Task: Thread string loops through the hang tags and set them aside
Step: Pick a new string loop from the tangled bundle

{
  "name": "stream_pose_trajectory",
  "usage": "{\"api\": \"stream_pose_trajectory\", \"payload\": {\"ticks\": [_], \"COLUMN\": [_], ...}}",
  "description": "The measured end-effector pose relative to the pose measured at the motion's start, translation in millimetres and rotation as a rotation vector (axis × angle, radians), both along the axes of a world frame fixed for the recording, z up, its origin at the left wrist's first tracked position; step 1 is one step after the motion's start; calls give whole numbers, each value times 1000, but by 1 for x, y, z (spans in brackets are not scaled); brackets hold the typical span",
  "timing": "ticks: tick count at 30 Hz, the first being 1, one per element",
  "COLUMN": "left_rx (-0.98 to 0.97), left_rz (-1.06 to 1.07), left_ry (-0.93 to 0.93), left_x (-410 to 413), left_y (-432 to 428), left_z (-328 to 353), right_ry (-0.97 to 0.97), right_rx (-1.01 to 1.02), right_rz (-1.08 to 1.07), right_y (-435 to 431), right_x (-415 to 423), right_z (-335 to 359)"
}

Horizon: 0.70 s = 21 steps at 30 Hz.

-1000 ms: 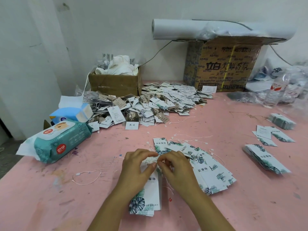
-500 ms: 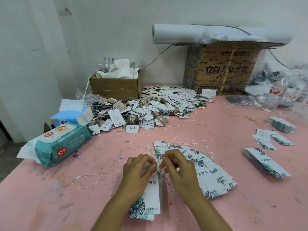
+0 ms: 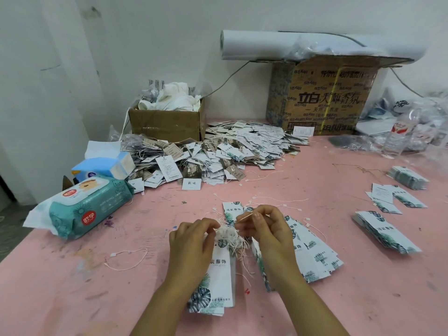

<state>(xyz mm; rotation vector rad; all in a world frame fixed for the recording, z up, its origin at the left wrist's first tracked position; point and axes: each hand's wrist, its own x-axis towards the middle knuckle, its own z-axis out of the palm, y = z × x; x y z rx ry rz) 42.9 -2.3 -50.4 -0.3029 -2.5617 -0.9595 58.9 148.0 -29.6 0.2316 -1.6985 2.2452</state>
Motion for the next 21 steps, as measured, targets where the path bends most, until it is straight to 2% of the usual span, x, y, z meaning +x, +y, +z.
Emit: {"api": "stream_pose_trajectory", "payload": {"ticks": [3, 9, 21], "left_rx": [66, 25, 9], "left_rz": [-52, -151, -50], "left_ry": [-50, -59, -34], "left_x": [1, 2, 2], "left_y": [1, 6, 2], "left_z": [3, 5, 4], "right_ry": [-38, -39, -3], "right_rx": [-32, 3, -85], "right_rz": [37, 167, 170], "right_y": [3, -1, 1], "right_x": [-1, 1, 0], "right_z": [2, 1, -2]}}
